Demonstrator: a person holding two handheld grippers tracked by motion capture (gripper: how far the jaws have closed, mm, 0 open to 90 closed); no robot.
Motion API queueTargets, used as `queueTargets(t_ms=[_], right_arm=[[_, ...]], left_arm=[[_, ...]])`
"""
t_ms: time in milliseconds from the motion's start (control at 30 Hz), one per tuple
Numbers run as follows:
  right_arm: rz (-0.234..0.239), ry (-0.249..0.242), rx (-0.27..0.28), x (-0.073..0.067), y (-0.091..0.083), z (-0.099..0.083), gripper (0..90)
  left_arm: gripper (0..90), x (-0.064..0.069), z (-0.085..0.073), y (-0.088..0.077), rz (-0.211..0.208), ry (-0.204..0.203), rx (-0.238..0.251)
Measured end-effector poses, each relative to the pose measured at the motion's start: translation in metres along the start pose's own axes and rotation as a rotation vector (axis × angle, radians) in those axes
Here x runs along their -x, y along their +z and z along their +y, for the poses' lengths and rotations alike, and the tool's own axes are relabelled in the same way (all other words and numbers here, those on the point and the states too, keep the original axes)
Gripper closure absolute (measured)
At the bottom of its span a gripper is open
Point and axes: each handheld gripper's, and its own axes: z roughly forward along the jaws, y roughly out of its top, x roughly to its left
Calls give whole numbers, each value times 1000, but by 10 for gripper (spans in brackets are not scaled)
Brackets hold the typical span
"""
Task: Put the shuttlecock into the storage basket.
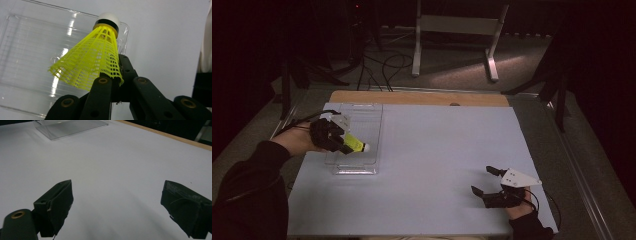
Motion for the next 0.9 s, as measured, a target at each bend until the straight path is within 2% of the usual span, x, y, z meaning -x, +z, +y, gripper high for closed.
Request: queueTargets(t_ms=[200,333,467,733,900], right_arm=[[3,-1,-2,0,0,0,107],[5,0,-4,0,0,0,107],[7,2,-8,0,0,0,107],[6,4,-11,0,0,0,107],[4,5,-11,0,0,0,107]], left_arm=[[900,-3,-2,12,-20,13,-7],[900,-4,-3,19,-12,25,-4],[900,-4,-5,26,-10,32,-20],[900,-8,-9,39,-34,14,-30],[900,-10,-8,43,-18,18,-40]])
